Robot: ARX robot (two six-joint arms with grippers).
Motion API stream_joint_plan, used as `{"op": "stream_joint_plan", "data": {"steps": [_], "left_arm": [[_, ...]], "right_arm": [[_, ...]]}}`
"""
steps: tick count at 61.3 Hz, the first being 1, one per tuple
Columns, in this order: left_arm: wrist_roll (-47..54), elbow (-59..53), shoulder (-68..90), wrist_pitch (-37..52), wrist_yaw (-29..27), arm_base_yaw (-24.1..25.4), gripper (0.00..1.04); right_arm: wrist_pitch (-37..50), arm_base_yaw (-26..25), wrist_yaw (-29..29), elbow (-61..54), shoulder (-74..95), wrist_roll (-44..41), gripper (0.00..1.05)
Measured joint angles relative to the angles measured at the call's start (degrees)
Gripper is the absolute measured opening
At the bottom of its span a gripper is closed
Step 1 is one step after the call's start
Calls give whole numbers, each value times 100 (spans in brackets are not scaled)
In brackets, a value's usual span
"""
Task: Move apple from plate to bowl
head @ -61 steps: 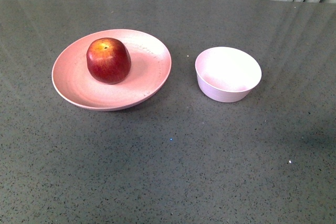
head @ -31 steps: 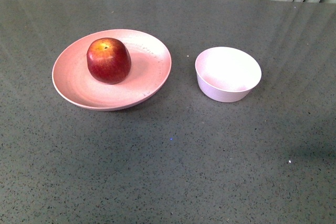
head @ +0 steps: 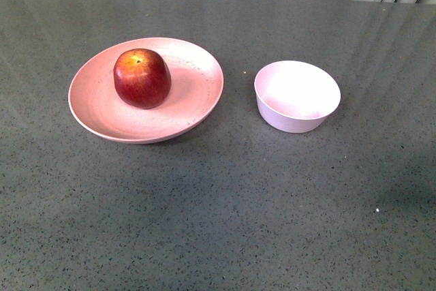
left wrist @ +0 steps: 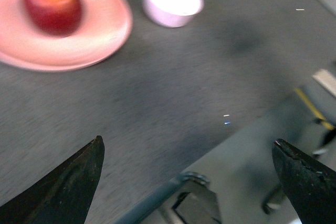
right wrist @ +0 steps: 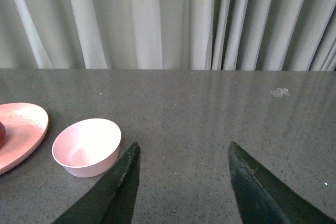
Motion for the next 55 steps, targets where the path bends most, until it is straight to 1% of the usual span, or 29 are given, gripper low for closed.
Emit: {"op": "stream_joint_plan", "data": {"steps": [1,2,3,5,6,7,8,9,12,16,26,41,55], "left_arm": [[-59,35,221,225,33,-136,96],[-170,92,546,671,-70,-310,96],[-236,122,691,881,-120,-380,96],[-501,240,1165,1565,-413,-627,96],[-544,264,1250,1687,-463,-673,96],[-678,350,1537,2081,-616,-811,96],[-761,413,1733,2343,-719,-909,96],[-815,474,1939,2590,-820,-997,96],[-1043,767,2798,3475,-1290,-1283,96],[-1215,1073,3528,4057,-1676,-1432,96],[-1392,1674,4819,4699,-2291,-1681,96],[-1416,2247,5925,5025,-2874,-1906,96],[-1399,2605,6485,5246,-3287,-1982,96]], "right_arm": [[-2,0,2,-2,0,0,66],[-2,0,11,0,-2,0,70],[-2,0,9,0,-4,2,75],[-2,0,7,0,-2,0,82],[-2,0,9,0,-2,2,85],[-2,0,7,0,-4,2,89],[-2,0,7,-2,-4,2,94],[-2,0,7,-2,-4,2,96],[-2,0,4,0,-4,0,95],[-2,0,4,0,-4,0,96],[-4,0,7,0,-4,2,96],[-4,0,4,0,-4,0,96],[-4,0,4,-2,-4,2,96]]}}
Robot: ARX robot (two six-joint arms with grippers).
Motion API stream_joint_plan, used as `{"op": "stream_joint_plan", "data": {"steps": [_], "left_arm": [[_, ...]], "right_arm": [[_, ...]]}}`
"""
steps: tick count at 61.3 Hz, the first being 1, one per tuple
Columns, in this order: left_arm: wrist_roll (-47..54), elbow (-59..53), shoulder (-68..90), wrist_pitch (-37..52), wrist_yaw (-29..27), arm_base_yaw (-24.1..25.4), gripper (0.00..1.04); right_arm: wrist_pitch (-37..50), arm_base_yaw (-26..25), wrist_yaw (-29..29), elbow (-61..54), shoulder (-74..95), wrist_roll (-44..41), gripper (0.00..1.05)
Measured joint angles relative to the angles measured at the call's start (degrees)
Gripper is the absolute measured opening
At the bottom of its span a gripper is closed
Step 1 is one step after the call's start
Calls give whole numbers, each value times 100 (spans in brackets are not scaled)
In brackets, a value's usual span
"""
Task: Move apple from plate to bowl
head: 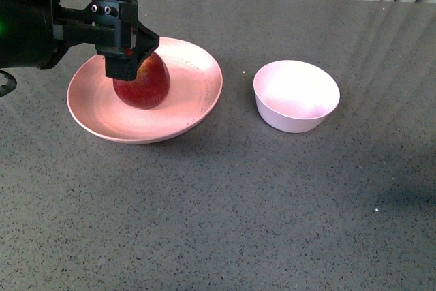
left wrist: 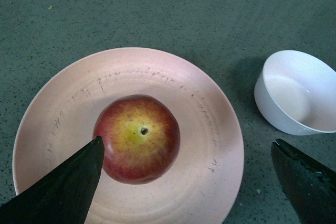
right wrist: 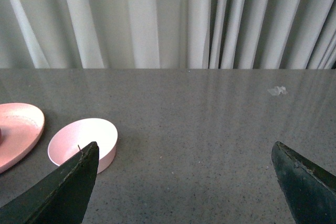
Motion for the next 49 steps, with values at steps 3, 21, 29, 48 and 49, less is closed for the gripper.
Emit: {"op": "stream_joint_plan", "data": {"steps": [3,21,29,48,49], "left_arm": [[26,66,125,57,-111,0,96],[164,378,721,175,-352,-2,96],[181,535,931,173,-442,2,96],[234,815,1246,170,-575,2,96],[236,824,1261,168,-577,2,96]], "right_arm": [[0,0,0,2,0,0,96],[0,0,0,2,0,0,96],[0,0,2,2,0,0,96],[0,0,2,2,0,-2,96],[0,0,2,0,0,0,96]]}}
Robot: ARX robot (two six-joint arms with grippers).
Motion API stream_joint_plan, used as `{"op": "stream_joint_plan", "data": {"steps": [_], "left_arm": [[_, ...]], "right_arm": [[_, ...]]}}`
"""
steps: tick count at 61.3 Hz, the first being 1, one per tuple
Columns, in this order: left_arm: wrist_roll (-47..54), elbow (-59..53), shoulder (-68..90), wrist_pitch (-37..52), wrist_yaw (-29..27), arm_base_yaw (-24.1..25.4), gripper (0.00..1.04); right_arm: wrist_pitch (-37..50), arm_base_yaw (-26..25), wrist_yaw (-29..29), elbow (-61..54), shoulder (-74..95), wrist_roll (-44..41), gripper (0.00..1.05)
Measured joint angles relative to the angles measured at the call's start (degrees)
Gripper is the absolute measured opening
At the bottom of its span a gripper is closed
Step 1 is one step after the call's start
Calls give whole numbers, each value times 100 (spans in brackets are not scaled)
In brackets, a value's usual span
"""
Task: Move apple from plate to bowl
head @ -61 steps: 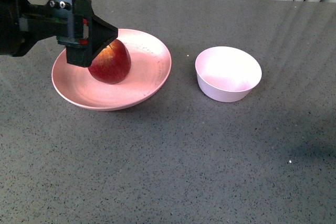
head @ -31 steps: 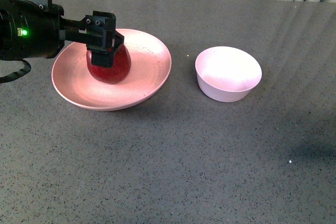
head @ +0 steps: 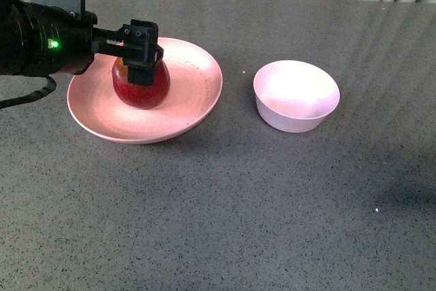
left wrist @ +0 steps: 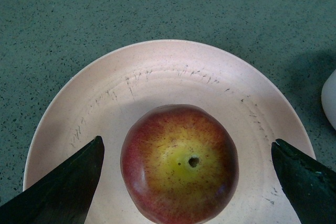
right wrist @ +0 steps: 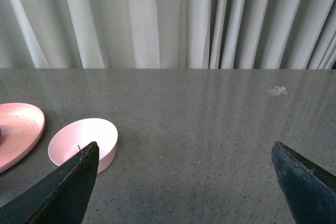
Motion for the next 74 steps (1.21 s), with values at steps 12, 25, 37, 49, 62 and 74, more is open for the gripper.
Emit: {"op": "stream_joint_plan", "data": {"steps": [12,25,37,49,62,74], "left_arm": [[35,105,258,-2,-120,0,96],[105,162,435,-2,-184,-35,96],[151,170,540,-2,-249,-120,96],[179,199,562,-37,-326,-170,96],[216,201,560,-50,-424,-212,76],[221,192,422,-129,-363,-223,74]], "right_arm": [[0,0,0,2,0,-2,96],[0,0,-2,2,0,0,96],[0,0,0,2,0,0,96],[0,0,-2,2,0,-2,96],[0,0,0,0,0,-2,96],[0,0,0,2,0,0,96]]}}
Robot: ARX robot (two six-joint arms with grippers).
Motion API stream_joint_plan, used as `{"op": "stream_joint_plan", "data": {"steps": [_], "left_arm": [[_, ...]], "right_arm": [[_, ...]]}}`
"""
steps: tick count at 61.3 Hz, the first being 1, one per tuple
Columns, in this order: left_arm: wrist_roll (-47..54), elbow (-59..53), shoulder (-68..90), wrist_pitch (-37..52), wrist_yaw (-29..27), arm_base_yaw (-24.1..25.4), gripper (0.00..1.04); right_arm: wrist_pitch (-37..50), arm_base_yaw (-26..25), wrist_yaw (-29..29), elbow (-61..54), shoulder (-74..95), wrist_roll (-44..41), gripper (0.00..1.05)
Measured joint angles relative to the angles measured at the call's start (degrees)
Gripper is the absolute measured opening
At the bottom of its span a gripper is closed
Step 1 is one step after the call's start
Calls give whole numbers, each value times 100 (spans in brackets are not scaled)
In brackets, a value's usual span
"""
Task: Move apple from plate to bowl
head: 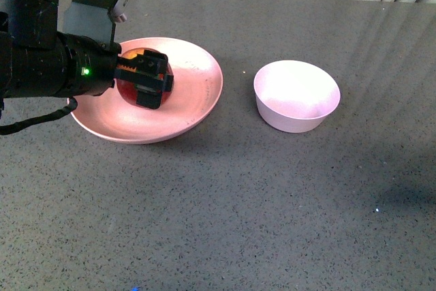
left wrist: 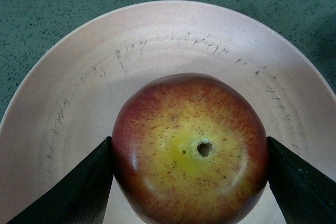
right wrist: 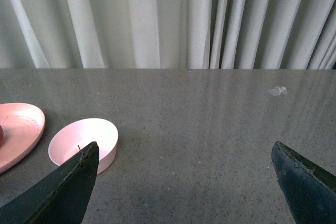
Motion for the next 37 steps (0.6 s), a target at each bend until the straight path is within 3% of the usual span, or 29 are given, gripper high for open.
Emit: {"op": "stream_joint_plan", "data": {"steps": [13,37], "left_arm": [[-48,2,-649,-245,199,-306,74],[-144,387,-876,-614,111,-1587,74]], "right_arm": [[0,0,-2,0,0,0,96],[0,0,-2,0,0,-2,96]]}}
